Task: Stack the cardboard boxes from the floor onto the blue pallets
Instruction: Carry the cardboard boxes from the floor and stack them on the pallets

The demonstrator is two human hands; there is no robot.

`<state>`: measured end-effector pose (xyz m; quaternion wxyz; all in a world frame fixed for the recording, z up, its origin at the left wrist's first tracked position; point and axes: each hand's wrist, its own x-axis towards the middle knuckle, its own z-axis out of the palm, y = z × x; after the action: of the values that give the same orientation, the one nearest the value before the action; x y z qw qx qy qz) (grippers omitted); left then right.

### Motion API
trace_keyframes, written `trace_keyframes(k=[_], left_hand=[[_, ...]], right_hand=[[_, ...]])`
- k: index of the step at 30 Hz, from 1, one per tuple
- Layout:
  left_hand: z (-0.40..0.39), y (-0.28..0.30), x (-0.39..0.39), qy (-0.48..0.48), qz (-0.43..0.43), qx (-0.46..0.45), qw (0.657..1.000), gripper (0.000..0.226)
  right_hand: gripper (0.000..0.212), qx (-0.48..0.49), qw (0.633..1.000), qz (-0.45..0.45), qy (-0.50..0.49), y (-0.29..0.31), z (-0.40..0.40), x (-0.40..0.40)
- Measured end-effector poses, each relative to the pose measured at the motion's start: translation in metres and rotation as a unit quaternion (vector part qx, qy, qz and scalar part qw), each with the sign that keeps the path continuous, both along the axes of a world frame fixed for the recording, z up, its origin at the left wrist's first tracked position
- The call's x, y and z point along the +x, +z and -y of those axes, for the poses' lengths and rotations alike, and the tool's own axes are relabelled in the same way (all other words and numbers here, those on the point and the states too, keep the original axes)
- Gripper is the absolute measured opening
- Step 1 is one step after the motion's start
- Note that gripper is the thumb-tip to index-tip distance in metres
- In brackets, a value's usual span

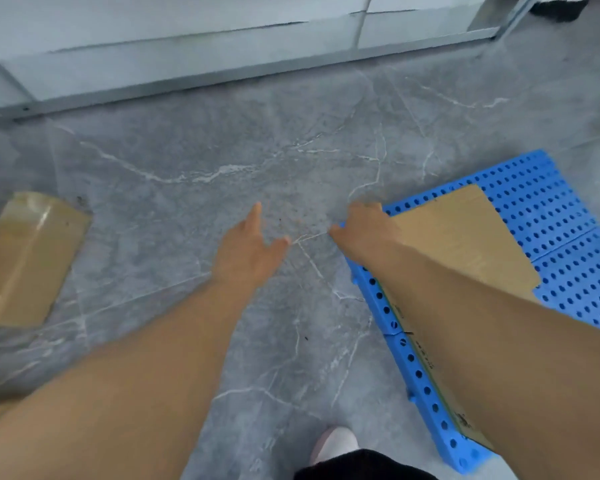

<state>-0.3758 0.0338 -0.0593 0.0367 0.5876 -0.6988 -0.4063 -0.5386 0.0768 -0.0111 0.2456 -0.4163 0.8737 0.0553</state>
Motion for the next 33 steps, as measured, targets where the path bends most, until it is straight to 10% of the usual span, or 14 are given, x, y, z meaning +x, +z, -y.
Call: trace_keyframes(k=[19,33], left_hand=[[-0.114,0.226,0.242,0.266,0.078,0.099,0.956,0.080],[-0.225,0.297,0.385,0.529,0.032,0.091,0.843,0.077]], right_hand=[[0.051,0.088,0.960,0.041,0.261,0.213,-0.005,0.256],[0.048,0.123,0.877,0.046,0.463,0.267,-0.057,0.420]])
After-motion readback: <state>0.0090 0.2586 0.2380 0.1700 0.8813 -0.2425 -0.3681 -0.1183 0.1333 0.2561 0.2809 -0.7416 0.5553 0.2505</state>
